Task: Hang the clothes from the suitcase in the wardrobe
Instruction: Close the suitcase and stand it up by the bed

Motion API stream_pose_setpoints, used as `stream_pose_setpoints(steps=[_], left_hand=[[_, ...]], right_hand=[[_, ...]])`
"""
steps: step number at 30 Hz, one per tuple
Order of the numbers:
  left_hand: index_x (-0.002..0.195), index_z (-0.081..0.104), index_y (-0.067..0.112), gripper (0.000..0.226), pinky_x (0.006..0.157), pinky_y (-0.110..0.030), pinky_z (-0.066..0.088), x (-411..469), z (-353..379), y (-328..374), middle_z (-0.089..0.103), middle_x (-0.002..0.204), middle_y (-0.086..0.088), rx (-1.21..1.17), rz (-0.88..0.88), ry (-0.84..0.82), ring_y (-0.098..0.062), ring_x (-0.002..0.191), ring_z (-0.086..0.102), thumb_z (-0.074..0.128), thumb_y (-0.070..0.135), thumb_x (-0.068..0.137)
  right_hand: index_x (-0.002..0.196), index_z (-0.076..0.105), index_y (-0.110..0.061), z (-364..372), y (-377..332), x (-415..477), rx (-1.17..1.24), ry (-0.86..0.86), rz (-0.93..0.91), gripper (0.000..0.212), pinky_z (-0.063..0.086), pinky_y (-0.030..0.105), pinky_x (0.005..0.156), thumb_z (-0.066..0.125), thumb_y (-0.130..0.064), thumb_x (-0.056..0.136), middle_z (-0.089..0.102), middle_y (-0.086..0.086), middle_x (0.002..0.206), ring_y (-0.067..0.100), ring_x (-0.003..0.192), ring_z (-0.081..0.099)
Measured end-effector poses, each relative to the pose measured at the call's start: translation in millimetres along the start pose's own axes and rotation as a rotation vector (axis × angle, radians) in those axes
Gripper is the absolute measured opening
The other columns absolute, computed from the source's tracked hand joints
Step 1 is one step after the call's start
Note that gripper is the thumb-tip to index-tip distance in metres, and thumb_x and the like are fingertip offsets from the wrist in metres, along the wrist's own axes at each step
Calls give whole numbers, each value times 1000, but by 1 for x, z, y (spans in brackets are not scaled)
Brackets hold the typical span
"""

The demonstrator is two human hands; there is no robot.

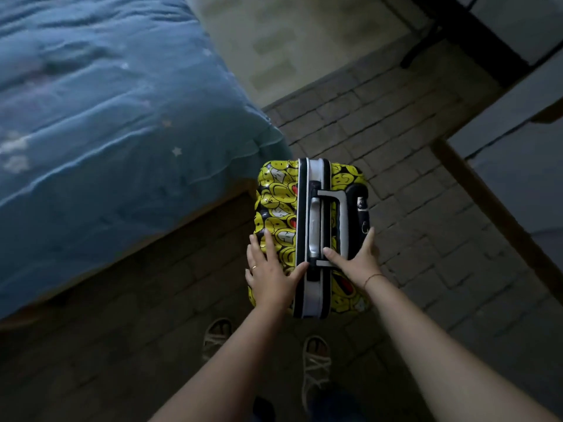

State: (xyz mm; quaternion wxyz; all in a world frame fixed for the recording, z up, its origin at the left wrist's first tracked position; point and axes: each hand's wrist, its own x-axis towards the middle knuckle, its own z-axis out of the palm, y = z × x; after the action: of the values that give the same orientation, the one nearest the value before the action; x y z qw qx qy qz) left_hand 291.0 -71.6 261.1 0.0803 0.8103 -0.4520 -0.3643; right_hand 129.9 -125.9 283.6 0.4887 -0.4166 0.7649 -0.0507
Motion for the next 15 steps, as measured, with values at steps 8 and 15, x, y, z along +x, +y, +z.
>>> stream_pose_setpoints(steps=[8, 15], left_hand=[[150, -11, 33, 103, 112, -51, 26, -60, 14, -43, -13, 159, 0, -203, -263, 110, -27, 146, -1, 56, 66, 79], [150, -2, 32, 95, 115, -48, 10, -99, -11, -138, -2, 158, -9, -73, -314, 359, -27, 144, 5, 41, 74, 78]], right_hand=[[147, -18, -31, 21, -7, -14, -267, -170, -224, 119, 24, 52, 113, 73, -48, 73, -7, 8, 159, 31, 145, 9], [147, -14, -38, 75, -30, -39, -583, -396, -376, 116, 21, 53, 113, 75, -46, 72, 2, 1, 159, 35, 144, 11]])
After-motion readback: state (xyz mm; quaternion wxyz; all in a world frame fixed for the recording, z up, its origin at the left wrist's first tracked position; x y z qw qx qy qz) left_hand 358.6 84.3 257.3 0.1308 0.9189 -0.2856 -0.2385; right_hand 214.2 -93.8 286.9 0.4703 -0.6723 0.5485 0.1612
